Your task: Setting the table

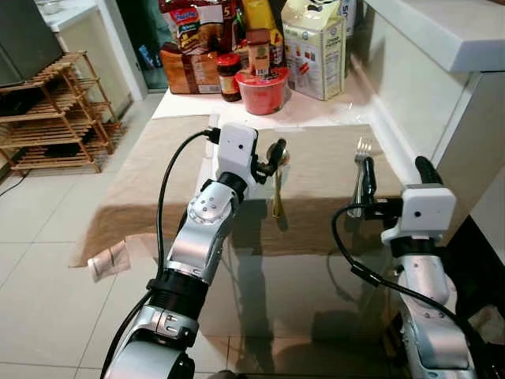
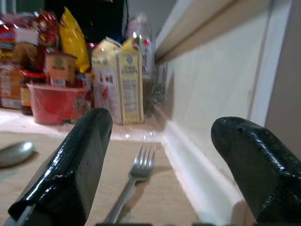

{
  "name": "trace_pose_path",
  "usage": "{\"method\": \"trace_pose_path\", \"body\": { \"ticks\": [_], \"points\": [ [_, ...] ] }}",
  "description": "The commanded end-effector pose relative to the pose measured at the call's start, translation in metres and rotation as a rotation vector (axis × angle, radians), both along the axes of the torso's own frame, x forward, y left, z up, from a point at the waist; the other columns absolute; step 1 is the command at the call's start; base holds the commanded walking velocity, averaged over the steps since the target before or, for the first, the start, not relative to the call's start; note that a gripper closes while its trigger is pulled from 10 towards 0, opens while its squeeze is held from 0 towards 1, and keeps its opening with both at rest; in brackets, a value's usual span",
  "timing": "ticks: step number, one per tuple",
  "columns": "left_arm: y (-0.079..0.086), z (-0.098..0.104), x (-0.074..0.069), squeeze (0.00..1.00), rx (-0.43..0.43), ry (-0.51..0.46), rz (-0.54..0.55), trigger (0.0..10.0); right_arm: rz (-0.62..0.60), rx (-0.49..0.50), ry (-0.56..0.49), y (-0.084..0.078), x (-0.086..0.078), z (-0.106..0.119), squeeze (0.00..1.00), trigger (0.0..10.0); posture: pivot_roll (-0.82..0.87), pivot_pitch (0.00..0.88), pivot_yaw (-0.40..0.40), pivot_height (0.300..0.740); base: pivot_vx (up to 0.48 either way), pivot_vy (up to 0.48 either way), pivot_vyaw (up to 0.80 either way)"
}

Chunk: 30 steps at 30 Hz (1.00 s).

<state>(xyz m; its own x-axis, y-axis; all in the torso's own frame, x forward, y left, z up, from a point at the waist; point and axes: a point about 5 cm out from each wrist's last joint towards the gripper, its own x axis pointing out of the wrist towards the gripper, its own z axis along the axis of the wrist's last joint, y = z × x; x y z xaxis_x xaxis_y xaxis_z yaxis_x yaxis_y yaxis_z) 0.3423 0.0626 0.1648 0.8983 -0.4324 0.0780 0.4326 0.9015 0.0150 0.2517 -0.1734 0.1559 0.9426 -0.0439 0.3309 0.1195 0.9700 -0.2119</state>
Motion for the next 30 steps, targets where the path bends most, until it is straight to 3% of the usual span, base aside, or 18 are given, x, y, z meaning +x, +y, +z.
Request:
{"method": "trace_pose_path", "body": {
  "ticks": [1,7,13,16,21,30],
  "points": [
    [0.002,0.007,0.005,0.00,0.021,0.016,0.016,10.0,0.002,-0.005,0.000,-0.001,-0.003,0.004,0.00,10.0,-0.08,0.000,0.127,0.736,0.000,0.000,0.00],
    [-0.008,0.023,0.010,0.00,0.033,0.087,-0.005,10.0,-0.014,-0.010,0.020,-0.004,-0.008,0.002,0.00,10.0,-0.08,0.000,0.126,0.736,0.000,0.000,0.00],
    [-0.023,0.034,0.010,0.00,0.044,0.165,-0.057,10.0,0.008,0.001,0.044,0.003,-0.007,-0.001,0.00,10.0,-0.07,0.000,0.121,0.736,0.000,0.000,0.00],
    [-0.033,0.025,0.008,0.00,0.086,0.263,-0.085,10.0,0.026,0.003,0.047,0.010,-0.004,-0.001,0.00,10.0,-0.07,0.000,0.120,0.736,0.000,0.000,0.00],
    [-0.036,0.011,0.010,0.00,0.125,0.345,-0.076,10.0,0.030,-0.001,0.038,0.010,-0.006,0.003,0.00,10.0,-0.07,0.000,0.122,0.736,0.000,0.000,0.00],
    [-0.042,0.007,0.018,0.00,0.141,0.361,-0.038,10.0,0.017,-0.001,0.053,0.010,-0.016,0.001,0.00,10.0,-0.10,0.000,0.139,0.736,0.000,0.000,0.00]
  ]
}}
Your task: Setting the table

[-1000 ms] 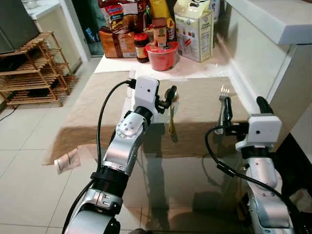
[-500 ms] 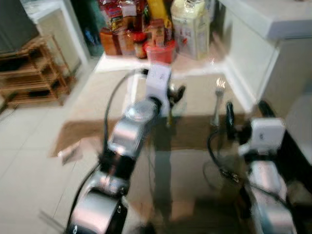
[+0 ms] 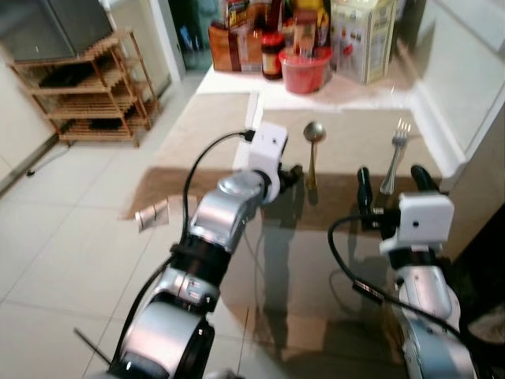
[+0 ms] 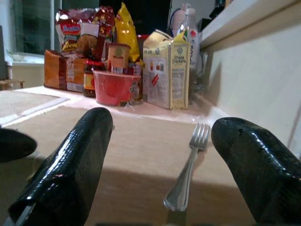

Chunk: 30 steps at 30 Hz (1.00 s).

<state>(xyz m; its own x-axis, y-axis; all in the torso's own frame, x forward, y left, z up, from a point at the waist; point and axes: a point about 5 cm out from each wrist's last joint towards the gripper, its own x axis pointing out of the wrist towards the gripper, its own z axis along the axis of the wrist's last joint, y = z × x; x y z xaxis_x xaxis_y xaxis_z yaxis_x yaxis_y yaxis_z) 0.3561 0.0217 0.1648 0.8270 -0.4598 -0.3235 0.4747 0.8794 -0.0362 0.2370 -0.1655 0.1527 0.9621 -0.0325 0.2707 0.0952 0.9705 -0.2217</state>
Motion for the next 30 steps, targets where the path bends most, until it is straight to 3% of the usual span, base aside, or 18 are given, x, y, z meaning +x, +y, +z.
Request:
{"method": "trace_pose_path", "body": {
  "ticks": [1,9,17,21,25,30],
  "points": [
    [0.000,0.007,0.005,0.00,0.000,-0.028,0.014,10.0,0.007,0.001,-0.010,0.003,-0.001,0.005,0.00,10.0,-0.10,0.000,0.141,0.736,0.000,0.000,0.00],
    [-0.003,0.022,0.008,0.00,-0.048,-0.088,-0.001,10.0,0.016,0.002,-0.012,0.005,0.000,0.006,0.00,10.0,-0.09,0.000,0.122,0.736,0.000,0.000,0.00],
    [-0.009,0.021,0.008,0.00,-0.061,-0.080,-0.013,10.0,0.061,-0.005,-0.010,0.013,0.006,0.006,0.00,10.0,-0.09,0.000,0.116,0.736,0.000,0.000,0.00],
    [-0.015,0.025,0.011,0.00,-0.040,-0.132,-0.069,10.0,0.040,-0.007,-0.030,0.011,0.002,0.009,0.00,10.0,-0.11,0.000,0.148,0.736,0.000,0.000,0.00],
    [-0.018,0.029,0.009,0.00,-0.109,-0.187,-0.113,10.0,0.003,0.000,-0.020,0.006,-0.005,0.006,0.00,10.0,-0.14,0.000,0.167,0.736,0.000,0.000,0.00],
    [-0.023,0.032,0.008,0.00,-0.129,-0.223,-0.126,10.0,-0.038,0.016,0.017,0.002,-0.010,0.002,0.00,10.0,-0.15,0.000,0.176,0.736,0.000,0.000,-0.13]
  ]
}}
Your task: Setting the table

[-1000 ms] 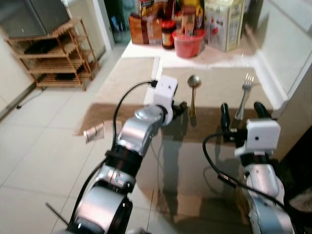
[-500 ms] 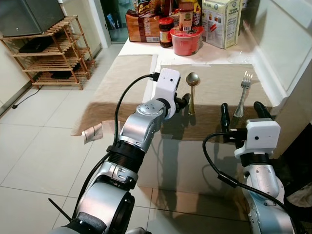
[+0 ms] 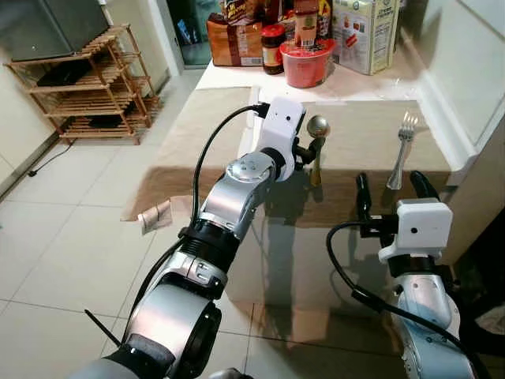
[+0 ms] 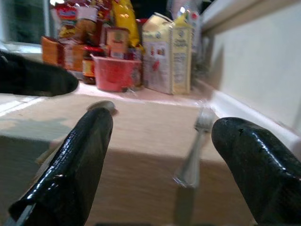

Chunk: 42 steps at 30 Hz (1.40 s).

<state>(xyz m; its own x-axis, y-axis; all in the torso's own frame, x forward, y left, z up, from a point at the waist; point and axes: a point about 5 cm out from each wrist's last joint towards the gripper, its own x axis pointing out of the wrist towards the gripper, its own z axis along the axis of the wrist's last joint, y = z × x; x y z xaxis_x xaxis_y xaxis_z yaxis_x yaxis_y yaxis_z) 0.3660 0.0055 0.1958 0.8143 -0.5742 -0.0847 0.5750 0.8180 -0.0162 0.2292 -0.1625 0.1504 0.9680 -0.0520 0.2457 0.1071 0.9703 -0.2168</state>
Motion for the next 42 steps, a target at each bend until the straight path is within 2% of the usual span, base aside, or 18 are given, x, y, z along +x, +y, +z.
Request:
{"method": "trace_pose_path", "body": {
  "ticks": [1,6,11,12,19,25,33,35,41,42],
  "points": [
    [-0.008,0.001,-0.002,0.00,-0.021,-0.005,-0.016,10.0,-0.028,0.012,-0.008,-0.003,-0.003,0.004,0.00,10.0,-0.15,0.000,0.177,0.736,0.000,0.000,-0.61],
    [-0.009,-0.004,0.000,0.00,0.019,-0.006,0.011,10.0,-0.053,-0.015,-0.018,-0.007,-0.008,0.004,0.00,10.0,-0.16,0.000,0.187,0.732,0.000,0.000,-0.56],
    [-0.010,-0.008,0.002,0.00,0.061,-0.001,0.043,10.0,-0.049,-0.008,-0.016,-0.003,-0.009,0.004,0.00,10.0,-0.16,0.000,0.185,0.732,0.000,0.000,0.00],
    [-0.011,-0.011,0.004,0.00,0.094,0.009,0.059,10.0,-0.045,-0.007,-0.014,-0.002,-0.010,0.005,0.00,10.0,-0.16,0.000,0.182,0.732,0.000,0.000,0.00],
    [-0.016,-0.017,0.009,0.00,0.137,0.056,0.083,10.0,-0.023,-0.004,0.002,0.002,-0.013,0.003,0.00,10.0,-0.16,0.000,0.175,0.732,0.000,0.000,0.00],
    [-0.021,-0.018,0.011,0.00,0.131,0.102,0.099,10.0,-0.017,0.000,0.015,0.005,-0.018,0.002,0.00,10.0,-0.17,0.000,0.178,0.732,0.000,0.000,0.00],
    [-0.017,-0.028,0.011,0.00,0.091,0.200,0.137,10.0,-0.015,0.002,0.047,0.006,-0.026,-0.002,0.00,10.0,-0.17,0.000,0.171,0.732,0.000,0.000,0.00],
    [-0.018,-0.035,0.008,0.00,0.028,0.312,0.134,10.0,-0.015,0.001,0.048,0.005,-0.026,-0.001,0.00,10.0,-0.17,0.000,0.167,0.732,0.000,0.000,0.00],
    [-0.023,-0.034,0.007,0.00,0.052,0.298,0.097,10.0,-0.012,-0.003,0.052,0.005,-0.025,0.000,0.00,10.0,-0.17,0.000,0.167,0.732,0.000,0.000,0.00],
    [-0.023,-0.035,0.007,0.00,0.064,0.302,0.098,0.0,-0.012,-0.003,0.053,0.005,-0.025,0.000,0.00,10.0,-0.17,0.000,0.167,0.732,0.000,0.000,0.00]
  ]
}}
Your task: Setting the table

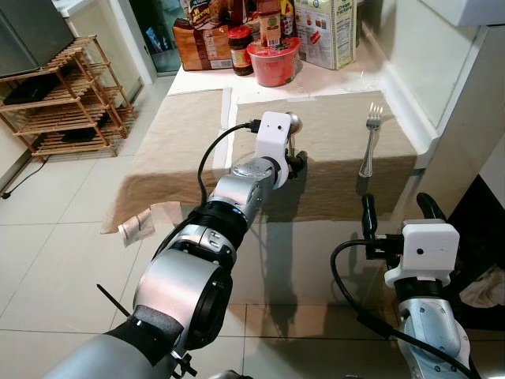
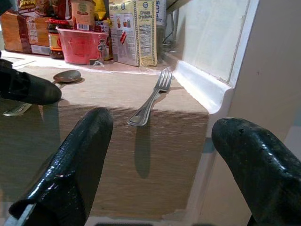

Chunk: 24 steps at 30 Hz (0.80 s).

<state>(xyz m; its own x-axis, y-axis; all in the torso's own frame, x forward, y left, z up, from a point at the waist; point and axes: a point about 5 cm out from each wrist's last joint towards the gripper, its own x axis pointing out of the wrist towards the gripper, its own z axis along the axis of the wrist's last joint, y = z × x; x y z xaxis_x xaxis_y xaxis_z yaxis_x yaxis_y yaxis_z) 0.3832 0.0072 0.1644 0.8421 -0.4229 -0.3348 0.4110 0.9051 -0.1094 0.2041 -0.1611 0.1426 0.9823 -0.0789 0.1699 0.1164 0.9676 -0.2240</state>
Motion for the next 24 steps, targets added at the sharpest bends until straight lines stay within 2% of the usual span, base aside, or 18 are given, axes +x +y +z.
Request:
{"method": "trace_pose_path", "body": {
  "ticks": [1,6,13,17,20,21,22,24],
  "points": [
    [-0.024,-0.004,-0.010,0.00,0.004,0.034,-0.072,0.0,0.015,-0.005,-0.025,0.004,0.000,0.008,0.00,10.0,-0.17,0.000,0.167,0.732,0.000,0.000,0.00],
    [-0.023,-0.010,-0.013,0.00,0.097,0.033,-0.115,0.0,0.018,-0.001,-0.025,0.006,0.002,0.008,0.00,10.0,-0.16,0.000,0.170,0.732,0.000,0.000,0.00],
    [-0.019,-0.014,-0.012,0.00,0.148,0.032,-0.124,0.0,0.022,0.003,-0.022,0.006,0.003,0.007,0.00,10.0,-0.15,0.000,0.169,0.732,0.000,0.000,0.00],
    [-0.018,-0.016,-0.013,0.00,0.130,0.057,-0.120,0.0,0.023,0.005,-0.022,0.007,0.004,0.007,0.00,10.0,-0.15,0.000,0.168,0.732,0.000,0.000,0.00],
    [-0.020,-0.022,-0.017,0.00,0.031,0.172,-0.108,0.0,0.026,0.006,-0.021,0.007,0.005,0.007,0.00,10.0,-0.15,0.000,0.168,0.732,0.000,0.000,0.00],
    [-0.020,-0.022,-0.017,0.00,0.031,0.172,-0.108,0.0,0.026,0.006,-0.021,0.007,0.005,0.007,0.00,10.0,-0.15,0.000,0.168,0.732,0.000,0.000,0.00],
    [-0.020,-0.027,-0.020,0.00,-0.033,0.253,-0.086,0.0,0.027,0.005,-0.020,0.008,0.005,0.006,0.00,10.0,-0.15,0.000,0.167,0.732,0.000,0.000,0.00],
    [-0.019,-0.028,-0.020,0.00,-0.050,0.267,-0.075,0.0,0.028,0.004,-0.018,0.007,0.005,0.006,0.00,10.0,-0.15,0.000,0.165,0.732,0.000,0.000,0.00]
  ]
}}
